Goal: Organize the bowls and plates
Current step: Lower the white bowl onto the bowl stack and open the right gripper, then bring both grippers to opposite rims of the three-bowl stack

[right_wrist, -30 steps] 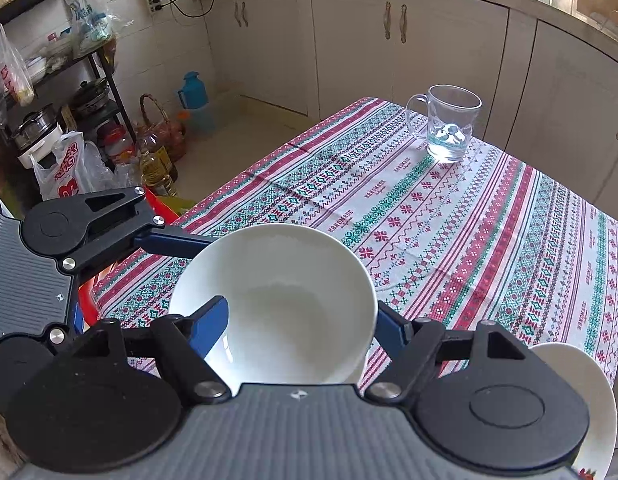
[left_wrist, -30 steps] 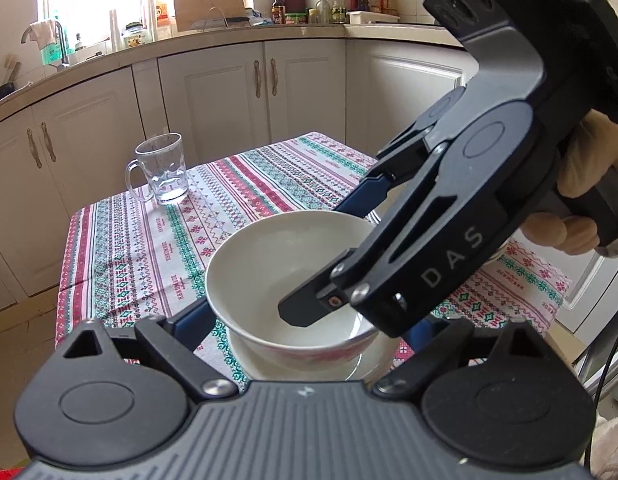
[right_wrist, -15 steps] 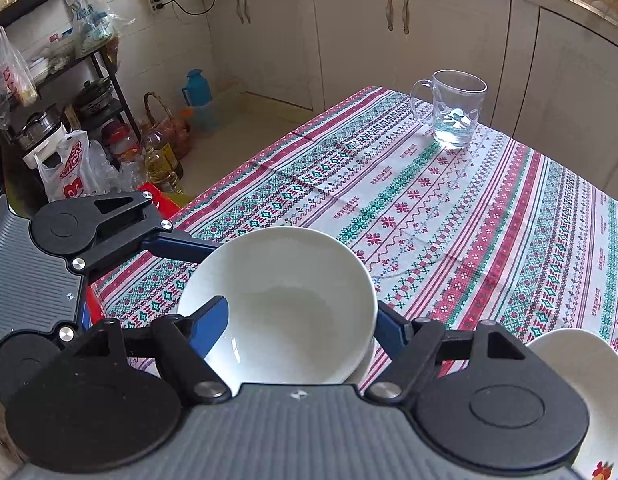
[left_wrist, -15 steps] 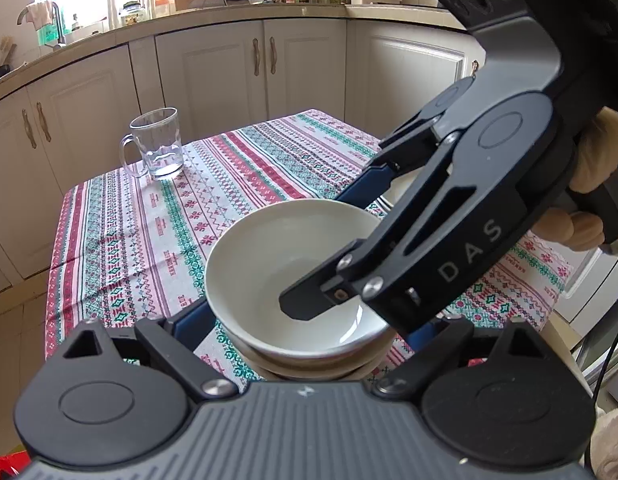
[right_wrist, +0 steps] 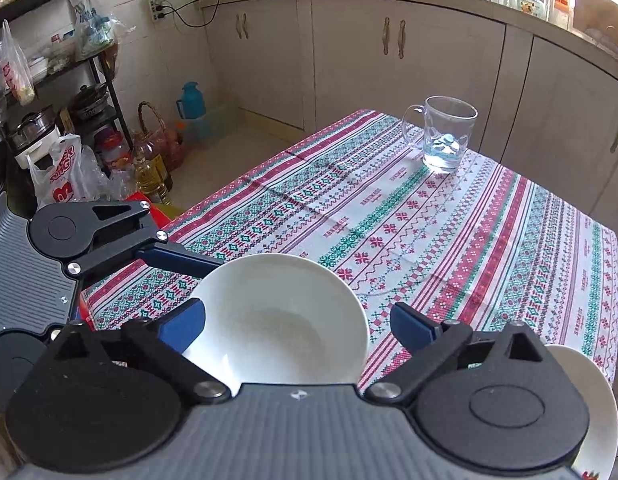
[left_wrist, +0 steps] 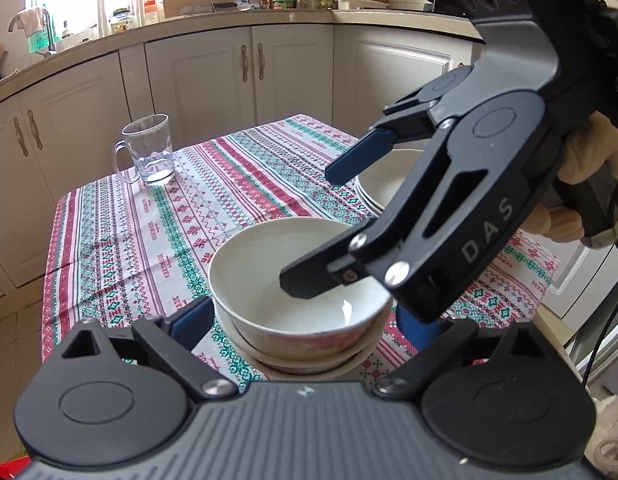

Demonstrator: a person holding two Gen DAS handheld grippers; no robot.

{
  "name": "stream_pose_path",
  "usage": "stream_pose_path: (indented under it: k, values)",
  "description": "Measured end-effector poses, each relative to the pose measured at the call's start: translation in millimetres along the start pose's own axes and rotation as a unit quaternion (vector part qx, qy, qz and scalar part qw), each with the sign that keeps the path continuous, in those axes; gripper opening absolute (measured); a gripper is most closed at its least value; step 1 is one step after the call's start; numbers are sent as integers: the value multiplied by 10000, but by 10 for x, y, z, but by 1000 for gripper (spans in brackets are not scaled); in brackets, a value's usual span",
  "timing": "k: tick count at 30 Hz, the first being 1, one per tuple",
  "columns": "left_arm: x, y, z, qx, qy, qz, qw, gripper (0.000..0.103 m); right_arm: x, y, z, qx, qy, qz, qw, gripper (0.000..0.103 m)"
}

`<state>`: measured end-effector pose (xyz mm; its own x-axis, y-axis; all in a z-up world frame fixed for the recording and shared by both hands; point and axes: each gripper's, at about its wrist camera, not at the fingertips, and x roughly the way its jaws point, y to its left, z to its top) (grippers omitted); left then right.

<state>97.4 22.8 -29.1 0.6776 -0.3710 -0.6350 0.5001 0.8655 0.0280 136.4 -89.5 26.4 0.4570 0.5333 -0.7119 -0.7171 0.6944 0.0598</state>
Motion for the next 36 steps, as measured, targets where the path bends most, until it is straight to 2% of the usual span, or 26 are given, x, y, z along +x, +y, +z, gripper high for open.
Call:
stream_pose_path:
  k: [7, 12, 17, 21, 27, 32, 36]
  values:
    - [-107, 72, -155, 31, 94, 59, 9999, 98, -69, 61, -205, -47, -136, -441, 9989, 103]
    - [-121, 165, -232, -24, 141, 144, 9998, 98, -51, 234, -279, -330, -213, -718, 9966, 103]
    - [-110, 249, -310, -5, 170, 121, 9998, 98, -37, 289, -303, -239, -290, -824, 9959, 103]
    - [-102, 297, -367, 100, 115, 175, 9997, 98, -92, 323, -363, 22, -546, -846, 9949, 103]
    - [-40, 351, -443, 502, 62, 146, 9986, 98, -282, 318, -612, 236, -813, -811, 9931, 103]
    - [65, 327, -491, 883, 124, -106, 9960, 98, -298, 356, -766, -104, -626, -909, 9938, 103]
    - [182, 338, -497, 976, 148, -374, 9944, 98, -154, 352, -877, -263, -374, -986, 9941, 103]
